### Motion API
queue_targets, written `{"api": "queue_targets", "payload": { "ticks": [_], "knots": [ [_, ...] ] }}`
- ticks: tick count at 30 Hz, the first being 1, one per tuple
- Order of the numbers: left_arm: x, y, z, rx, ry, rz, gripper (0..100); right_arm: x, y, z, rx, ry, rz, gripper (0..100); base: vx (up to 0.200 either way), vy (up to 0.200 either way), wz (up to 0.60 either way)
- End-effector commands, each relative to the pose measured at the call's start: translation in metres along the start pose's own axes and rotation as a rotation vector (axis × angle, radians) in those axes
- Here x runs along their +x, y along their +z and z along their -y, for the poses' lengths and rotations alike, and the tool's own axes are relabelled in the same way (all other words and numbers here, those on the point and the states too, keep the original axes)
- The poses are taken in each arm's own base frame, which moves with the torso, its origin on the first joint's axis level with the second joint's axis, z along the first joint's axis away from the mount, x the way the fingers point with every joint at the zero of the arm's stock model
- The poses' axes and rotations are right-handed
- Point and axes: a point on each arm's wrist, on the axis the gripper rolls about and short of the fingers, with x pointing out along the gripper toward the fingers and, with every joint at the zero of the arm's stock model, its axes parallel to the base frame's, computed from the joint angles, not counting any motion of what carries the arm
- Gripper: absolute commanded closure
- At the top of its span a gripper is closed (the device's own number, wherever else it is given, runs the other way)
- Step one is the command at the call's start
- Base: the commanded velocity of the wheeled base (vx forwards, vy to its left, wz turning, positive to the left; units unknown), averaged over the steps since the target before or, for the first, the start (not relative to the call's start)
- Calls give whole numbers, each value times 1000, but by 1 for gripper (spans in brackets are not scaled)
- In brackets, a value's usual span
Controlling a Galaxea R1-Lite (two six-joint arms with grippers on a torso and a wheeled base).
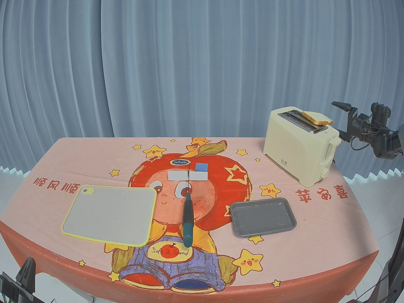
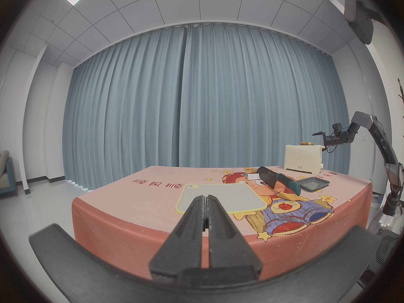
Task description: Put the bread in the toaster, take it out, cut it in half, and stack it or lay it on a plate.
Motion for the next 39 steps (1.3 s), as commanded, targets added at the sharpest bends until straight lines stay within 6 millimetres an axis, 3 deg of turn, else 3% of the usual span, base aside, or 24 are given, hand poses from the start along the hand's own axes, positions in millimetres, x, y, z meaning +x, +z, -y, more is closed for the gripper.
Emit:
{"api": "queue_targets", "payload": {
  "ticks": [1, 21, 22, 39],
  "knots": [
    [0, -5, 0, -1, 0, -2, 100, 10, -8, 6, 6, -7, -15, 0, 0, 0, 0],
    [0, -5, 0, -1, 0, 0, 100, 18, -21, 0, -4, 1, -43, 0, 0, 0, 0],
    [0, -5, 0, -1, 0, 0, 100, 18, -21, 0, -7, 1, -43, 100, 0, 0, 0],
    [0, -5, 0, -1, 0, -2, 100, 19, -22, 4, -24, -8, -38, 100, 0, 0, 0]
  ]
}}
